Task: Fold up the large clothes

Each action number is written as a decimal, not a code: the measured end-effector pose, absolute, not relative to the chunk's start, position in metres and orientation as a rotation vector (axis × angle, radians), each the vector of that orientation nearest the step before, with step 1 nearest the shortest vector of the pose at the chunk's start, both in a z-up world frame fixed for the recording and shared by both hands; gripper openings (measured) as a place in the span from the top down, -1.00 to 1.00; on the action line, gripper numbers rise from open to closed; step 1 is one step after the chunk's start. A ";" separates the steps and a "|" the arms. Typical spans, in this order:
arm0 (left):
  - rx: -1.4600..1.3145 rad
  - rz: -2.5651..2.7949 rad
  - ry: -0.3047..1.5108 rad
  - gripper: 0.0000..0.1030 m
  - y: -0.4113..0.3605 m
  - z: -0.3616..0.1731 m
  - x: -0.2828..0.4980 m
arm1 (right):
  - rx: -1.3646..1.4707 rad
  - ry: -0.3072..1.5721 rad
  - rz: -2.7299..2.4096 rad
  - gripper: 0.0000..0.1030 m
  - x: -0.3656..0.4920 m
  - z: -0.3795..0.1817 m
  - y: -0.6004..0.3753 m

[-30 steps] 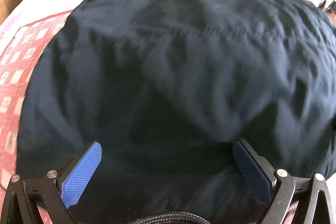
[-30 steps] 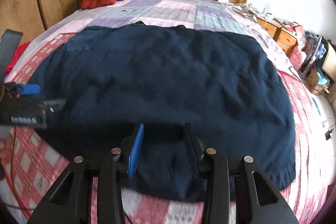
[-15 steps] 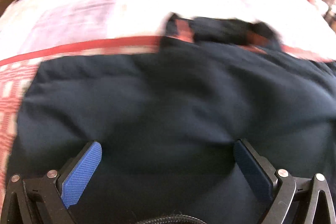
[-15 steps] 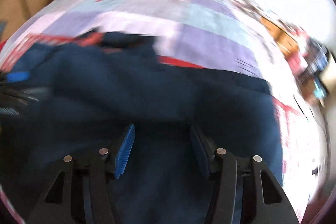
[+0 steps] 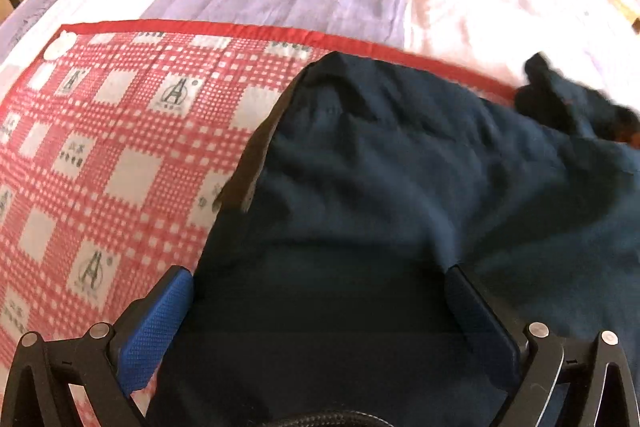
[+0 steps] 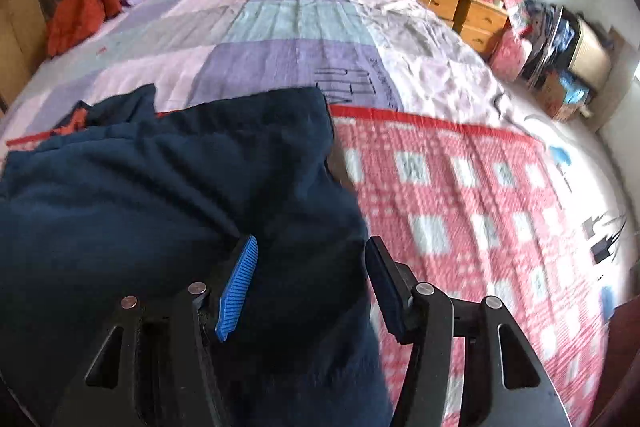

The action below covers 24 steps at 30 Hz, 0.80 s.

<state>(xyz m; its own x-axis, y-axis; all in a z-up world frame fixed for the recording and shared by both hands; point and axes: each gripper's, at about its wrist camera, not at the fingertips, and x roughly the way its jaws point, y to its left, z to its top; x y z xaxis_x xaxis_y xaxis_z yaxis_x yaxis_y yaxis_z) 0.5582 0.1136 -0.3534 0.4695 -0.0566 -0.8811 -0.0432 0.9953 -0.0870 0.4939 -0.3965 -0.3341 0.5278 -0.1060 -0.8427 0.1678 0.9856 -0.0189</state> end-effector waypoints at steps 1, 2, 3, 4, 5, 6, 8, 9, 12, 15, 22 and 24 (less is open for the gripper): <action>-0.119 -0.033 1.062 -1.00 0.116 -0.350 0.548 | 0.076 0.987 -0.155 -0.16 0.481 -0.333 -0.399; -0.134 -0.067 1.047 -0.99 0.117 -0.347 0.537 | 0.074 0.961 -0.142 -0.16 0.465 -0.331 -0.397; -0.141 -0.099 1.030 -0.99 0.119 -0.345 0.517 | 0.069 0.945 -0.133 -0.16 0.450 -0.328 -0.395; -0.137 -0.118 1.017 -0.99 0.119 -0.345 0.504 | 0.053 0.926 -0.121 -0.16 0.435 -0.326 -0.390; -0.128 -0.140 1.011 -0.99 0.118 -0.346 0.487 | 0.023 0.909 -0.109 -0.16 0.415 -0.327 -0.384; -0.115 -0.154 1.010 -0.99 0.117 -0.348 0.473 | 0.007 0.896 -0.101 -0.16 0.397 -0.329 -0.379; -0.053 -0.170 1.021 -1.00 0.112 -0.355 0.442 | -0.005 0.877 -0.079 -0.17 0.359 -0.335 -0.371; -0.020 -0.171 1.019 -1.00 0.112 -0.359 0.430 | -0.003 0.874 -0.080 -0.17 0.345 -0.337 -0.370; 0.004 -0.160 1.031 -1.00 0.123 -0.370 0.401 | 0.060 0.894 -0.093 -0.17 0.302 -0.348 -0.377; -0.046 -0.115 1.060 -1.00 0.140 -0.374 0.386 | 0.102 0.951 -0.134 -0.16 0.267 -0.357 -0.383; -0.036 -0.058 1.142 -0.99 0.123 -0.330 0.333 | 0.169 1.052 -0.170 -0.16 0.203 -0.316 -0.364; -0.027 -0.064 1.157 -0.99 0.108 -0.301 0.309 | 0.168 1.061 -0.152 -0.16 0.185 -0.284 -0.341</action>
